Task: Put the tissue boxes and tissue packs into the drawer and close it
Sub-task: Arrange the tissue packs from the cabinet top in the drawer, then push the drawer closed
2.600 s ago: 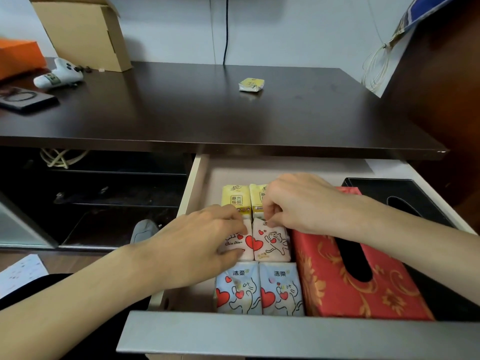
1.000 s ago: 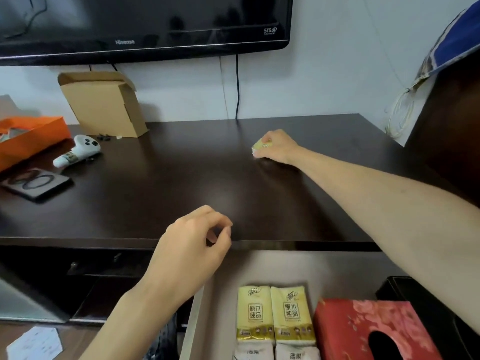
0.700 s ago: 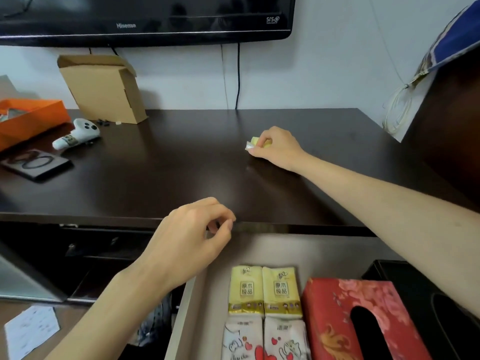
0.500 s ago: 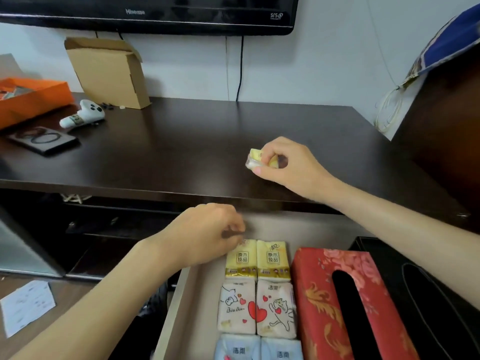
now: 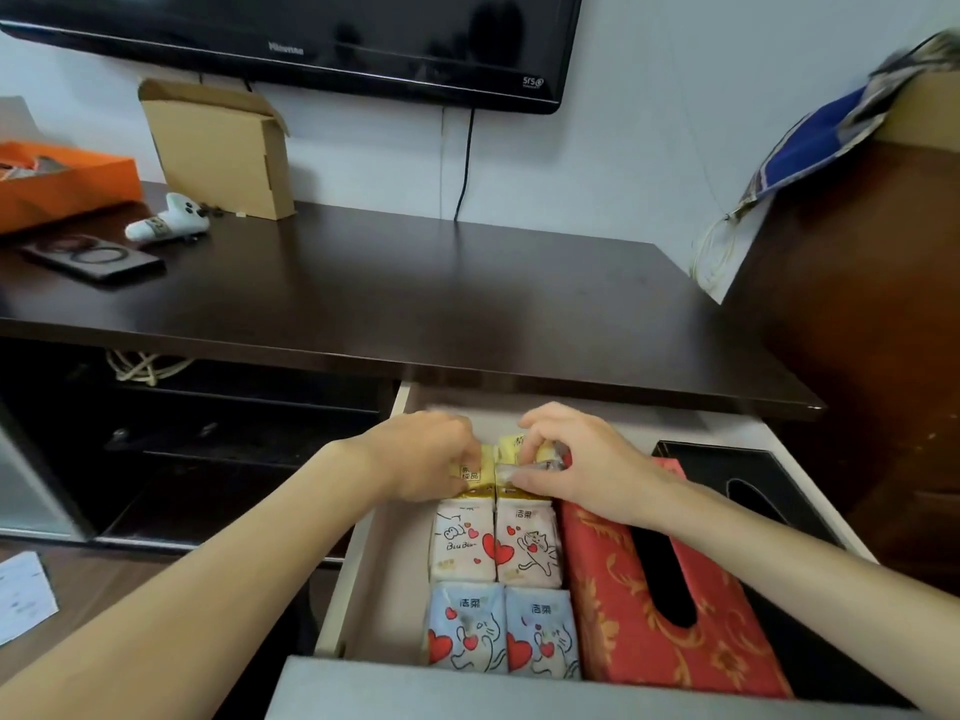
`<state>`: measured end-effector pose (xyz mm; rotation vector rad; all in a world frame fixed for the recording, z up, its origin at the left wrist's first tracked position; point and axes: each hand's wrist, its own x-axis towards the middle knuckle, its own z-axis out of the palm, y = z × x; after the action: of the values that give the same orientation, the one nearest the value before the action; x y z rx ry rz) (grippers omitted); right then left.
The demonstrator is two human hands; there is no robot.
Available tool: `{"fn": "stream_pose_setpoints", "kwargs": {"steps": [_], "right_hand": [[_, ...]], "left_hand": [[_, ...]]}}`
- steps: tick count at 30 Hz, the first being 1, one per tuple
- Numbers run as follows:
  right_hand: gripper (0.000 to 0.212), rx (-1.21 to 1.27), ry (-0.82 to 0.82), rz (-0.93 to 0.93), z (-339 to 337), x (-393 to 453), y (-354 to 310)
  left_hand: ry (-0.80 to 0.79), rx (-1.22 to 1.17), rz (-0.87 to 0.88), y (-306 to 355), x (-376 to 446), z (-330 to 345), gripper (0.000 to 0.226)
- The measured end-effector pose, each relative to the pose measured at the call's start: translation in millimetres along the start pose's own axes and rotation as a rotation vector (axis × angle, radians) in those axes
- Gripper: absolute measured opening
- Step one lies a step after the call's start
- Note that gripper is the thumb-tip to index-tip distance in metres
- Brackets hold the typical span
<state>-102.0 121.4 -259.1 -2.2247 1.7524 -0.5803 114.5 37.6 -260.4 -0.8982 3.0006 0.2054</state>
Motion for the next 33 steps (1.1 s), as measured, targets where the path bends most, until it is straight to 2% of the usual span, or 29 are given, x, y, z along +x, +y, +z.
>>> {"fn": "stream_pose_setpoints", "kwargs": {"steps": [6,11,17,22,25,28,33], "right_hand": [[0.021,-0.066,-0.029,0.054,9.7,0.9,-2.9],[0.02,-0.119,-0.167,0.062,-0.3,-4.1,-4.6],[0.024,0.034,-0.019,0.046,-22.1,-50.2,-27.6],[0.031,0.027,-0.013,0.056,-38.8,-147.6,-44.4],[0.05,-0.04,0.018,0.103,-35.5,-208.6,-43.3],[0.071,-0.186,-0.015,0.239,-22.9,-249.0,-33.6],[0.073,-0.476,0.099,0.237,-4.6,-253.2,-29.5]], "left_hand": [[0.004,-0.007,0.0,-3.5,1.8,5.2,0.024],[0.012,-0.011,0.0,-4.1,1.3,4.5,0.014],[0.144,-0.013,-0.049,12.7,-22.1,-23.2,0.028],[0.258,-0.064,-0.019,70.5,-89.1,-31.3,0.029],[0.286,-0.086,-0.021,103.7,-135.4,-16.6,0.04],[0.339,-0.146,-0.045,126.5,-158.4,4.2,0.058],[0.268,0.028,-0.084,133.7,-146.2,28.5,0.075]]}}
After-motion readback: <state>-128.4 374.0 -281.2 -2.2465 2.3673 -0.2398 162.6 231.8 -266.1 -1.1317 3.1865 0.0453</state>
